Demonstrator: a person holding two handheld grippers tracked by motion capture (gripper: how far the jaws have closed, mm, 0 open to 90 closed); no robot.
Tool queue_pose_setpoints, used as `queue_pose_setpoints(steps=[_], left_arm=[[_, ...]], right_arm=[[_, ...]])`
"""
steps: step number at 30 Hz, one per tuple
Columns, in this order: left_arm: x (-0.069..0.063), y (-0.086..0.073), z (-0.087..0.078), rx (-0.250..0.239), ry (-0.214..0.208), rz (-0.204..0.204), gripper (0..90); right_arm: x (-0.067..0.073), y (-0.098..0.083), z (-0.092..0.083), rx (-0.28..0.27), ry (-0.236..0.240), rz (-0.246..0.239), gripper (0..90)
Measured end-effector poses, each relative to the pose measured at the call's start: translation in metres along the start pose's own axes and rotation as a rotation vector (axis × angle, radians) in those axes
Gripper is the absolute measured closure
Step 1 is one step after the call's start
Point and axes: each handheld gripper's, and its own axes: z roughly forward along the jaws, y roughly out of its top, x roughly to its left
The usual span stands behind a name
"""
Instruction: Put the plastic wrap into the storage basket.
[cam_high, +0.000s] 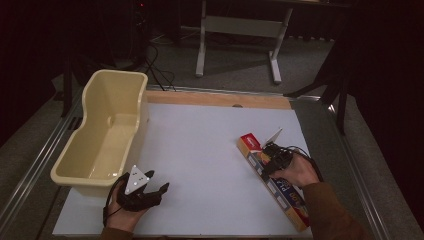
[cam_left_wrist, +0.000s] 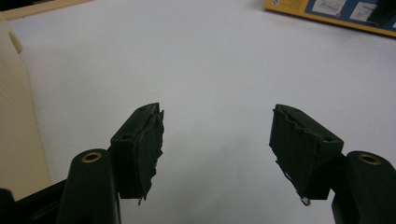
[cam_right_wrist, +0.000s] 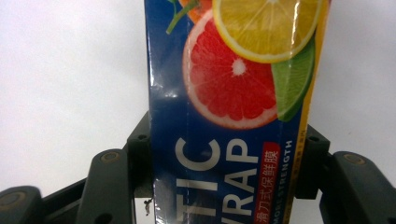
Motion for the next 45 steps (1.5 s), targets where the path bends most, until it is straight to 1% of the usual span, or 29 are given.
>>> queue_pose_setpoints(steps=[4,7,8,9,11,14,15,17,18,19,20,21,23,25,26,27,28,31,32,33,34,35,37,39,40,43,44,45], left_arm=[[-0.001,0.000,0.001,0.002,-0.001,0.003,34.5],[-0.001,0.000,0.001,0.004,0.000,0.002,34.4],[-0.001,0.000,0.001,0.004,0.000,0.002,34.3],[-0.001,0.000,0.000,0.001,0.000,-0.002,34.3],[0.000,0.000,0.000,0.002,0.001,-0.003,34.2],[-0.001,0.000,0.001,0.000,0.002,-0.001,34.1],[-0.001,0.000,0.000,0.000,0.002,0.000,34.1],[-0.001,0.000,0.000,-0.001,0.002,0.001,34.1],[-0.001,0.000,0.000,-0.001,0.002,0.001,34.1],[-0.001,0.000,0.000,-0.002,0.002,0.000,34.1],[-0.001,0.000,0.000,-0.002,0.002,0.000,34.1],[-0.001,0.000,0.000,-0.001,0.003,0.002,34.1],[-0.002,0.000,0.000,-0.003,0.001,0.002,33.9],[-0.002,0.000,0.000,-0.004,-0.001,0.005,33.8],[-0.002,0.000,0.000,-0.004,-0.001,0.005,33.8],[-0.002,0.000,0.000,-0.004,-0.001,0.005,33.8],[-0.002,0.000,0.000,-0.005,-0.002,0.006,33.7],[-0.003,0.000,0.000,-0.004,-0.003,0.007,33.7],[-0.003,0.000,0.000,-0.004,-0.003,0.007,33.7],[-0.003,0.000,0.001,-0.004,-0.004,0.009,33.7],[-0.003,0.000,0.001,-0.004,-0.005,0.009,33.6],[-0.003,0.000,0.001,-0.004,-0.004,0.010,33.6],[-0.004,0.000,0.001,-0.006,-0.004,0.011,33.5],[-0.004,0.000,0.001,-0.006,-0.004,0.011,33.5],[-0.003,0.000,0.001,-0.007,-0.005,0.011,33.4],[-0.003,0.000,0.001,-0.005,-0.004,0.012,33.4],[-0.003,0.000,0.001,-0.005,-0.004,0.012,33.4],[-0.003,0.000,0.001,-0.006,-0.004,0.011,33.4]], right_arm=[[-0.008,-0.004,-0.005,-0.025,0.079,0.062,41.1],[-0.010,-0.007,-0.009,-0.063,0.139,0.092,41.2],[-0.010,-0.007,-0.009,-0.063,0.139,0.092,41.2],[-0.011,-0.010,-0.015,-0.106,0.174,0.115,41.3],[-0.010,-0.011,-0.019,-0.142,0.201,0.133,41.3],[-0.008,-0.012,-0.027,-0.192,0.264,0.162,41.3],[-0.005,-0.012,-0.030,-0.208,0.291,0.162,41.3],[0.000,-0.012,-0.036,-0.232,0.330,0.159,41.3],[0.000,-0.012,-0.036,-0.232,0.330,0.159,41.3],[0.008,-0.010,-0.042,-0.262,0.370,0.150,41.3],[0.008,-0.010,-0.042,-0.262,0.370,0.150,41.3],[0.015,-0.009,-0.048,-0.288,0.403,0.140,41.4],[0.023,-0.007,-0.055,-0.333,0.424,0.135,41.4],[0.030,-0.004,-0.062,-0.366,0.451,0.125,41.3],[0.030,-0.004,-0.062,-0.366,0.451,0.125,41.3],[0.033,-0.002,-0.066,-0.381,0.466,0.118,41.3],[0.042,0.002,-0.073,-0.403,0.497,0.106,41.3],[0.053,0.008,-0.081,-0.424,0.531,0.084,41.3],[0.053,0.008,-0.081,-0.424,0.531,0.084,41.3],[0.057,0.010,-0.083,-0.427,0.548,0.080,41.3],[0.062,0.016,-0.086,-0.425,0.575,0.071,41.3],[0.064,0.018,-0.087,-0.427,0.582,0.067,41.3],[0.068,0.025,-0.091,-0.439,0.591,0.073,41.4],[0.069,0.028,-0.093,-0.444,0.596,0.080,41.4],[0.071,0.034,-0.095,-0.451,0.619,0.090,41.4],[0.074,0.040,-0.098,-0.465,0.660,0.100,41.4],[0.074,0.040,-0.098,-0.465,0.660,0.100,41.4],[0.078,0.045,-0.099,-0.478,0.688,0.105,41.4]])
